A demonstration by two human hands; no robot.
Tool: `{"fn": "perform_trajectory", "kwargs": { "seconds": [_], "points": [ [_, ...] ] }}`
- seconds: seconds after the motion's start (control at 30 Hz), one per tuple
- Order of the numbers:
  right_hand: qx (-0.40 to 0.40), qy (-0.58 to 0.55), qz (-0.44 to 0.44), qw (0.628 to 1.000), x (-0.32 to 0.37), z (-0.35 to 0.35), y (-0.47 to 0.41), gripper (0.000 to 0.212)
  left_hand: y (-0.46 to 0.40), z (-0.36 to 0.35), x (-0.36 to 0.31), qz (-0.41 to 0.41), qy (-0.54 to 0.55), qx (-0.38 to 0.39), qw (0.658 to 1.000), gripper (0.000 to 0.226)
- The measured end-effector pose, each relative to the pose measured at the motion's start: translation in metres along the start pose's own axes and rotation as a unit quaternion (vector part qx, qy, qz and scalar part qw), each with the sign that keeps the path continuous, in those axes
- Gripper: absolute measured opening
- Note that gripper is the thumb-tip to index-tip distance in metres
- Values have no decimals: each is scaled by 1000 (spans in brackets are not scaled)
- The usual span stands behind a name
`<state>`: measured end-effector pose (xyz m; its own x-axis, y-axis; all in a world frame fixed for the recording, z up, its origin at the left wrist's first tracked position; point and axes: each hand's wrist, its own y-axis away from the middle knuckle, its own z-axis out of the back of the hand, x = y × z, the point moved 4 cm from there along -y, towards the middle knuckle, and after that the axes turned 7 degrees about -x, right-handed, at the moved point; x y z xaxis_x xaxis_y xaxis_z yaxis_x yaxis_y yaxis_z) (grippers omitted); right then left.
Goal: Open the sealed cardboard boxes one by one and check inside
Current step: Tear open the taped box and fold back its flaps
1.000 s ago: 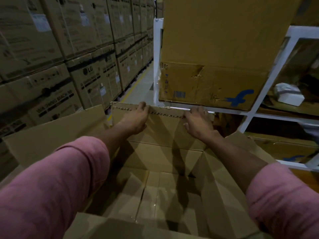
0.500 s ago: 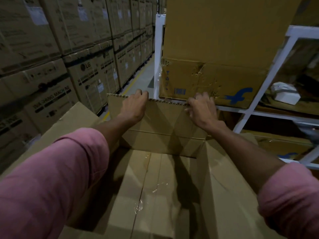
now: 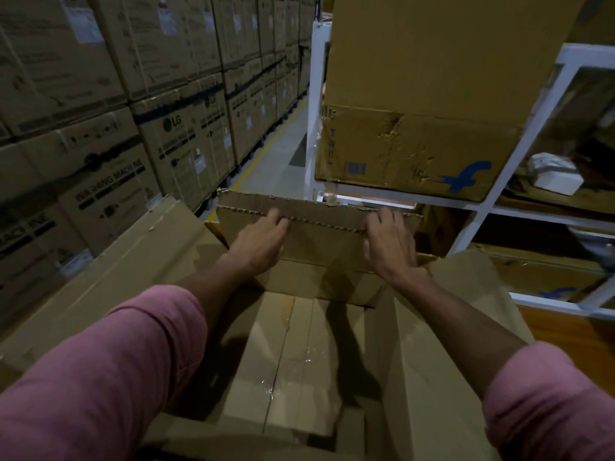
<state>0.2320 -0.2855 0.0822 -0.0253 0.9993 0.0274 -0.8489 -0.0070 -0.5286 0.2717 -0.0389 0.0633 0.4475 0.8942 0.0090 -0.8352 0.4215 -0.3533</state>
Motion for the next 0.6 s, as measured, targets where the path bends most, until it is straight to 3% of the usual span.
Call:
{"fn": "perform_trajectory", "kwargs": {
  "seconds": [0.1, 0.13, 0.37, 0.6],
  "points": [
    [-19, 5, 1, 1000, 0, -2, 6, 26, 12, -20, 2, 10, -23, 135, 991, 43],
    [-15, 11, 5, 1000, -1, -3, 6, 24, 16, -26, 4, 28, -22, 148, 988, 48],
    [96, 42, 7, 994, 0, -30, 4, 66, 1, -37, 17, 80, 9, 65, 995, 93],
    [87, 55, 3, 995, -5, -57, -14, 75, -40, -58, 21, 105, 58, 145, 982, 93]
  ]
}}
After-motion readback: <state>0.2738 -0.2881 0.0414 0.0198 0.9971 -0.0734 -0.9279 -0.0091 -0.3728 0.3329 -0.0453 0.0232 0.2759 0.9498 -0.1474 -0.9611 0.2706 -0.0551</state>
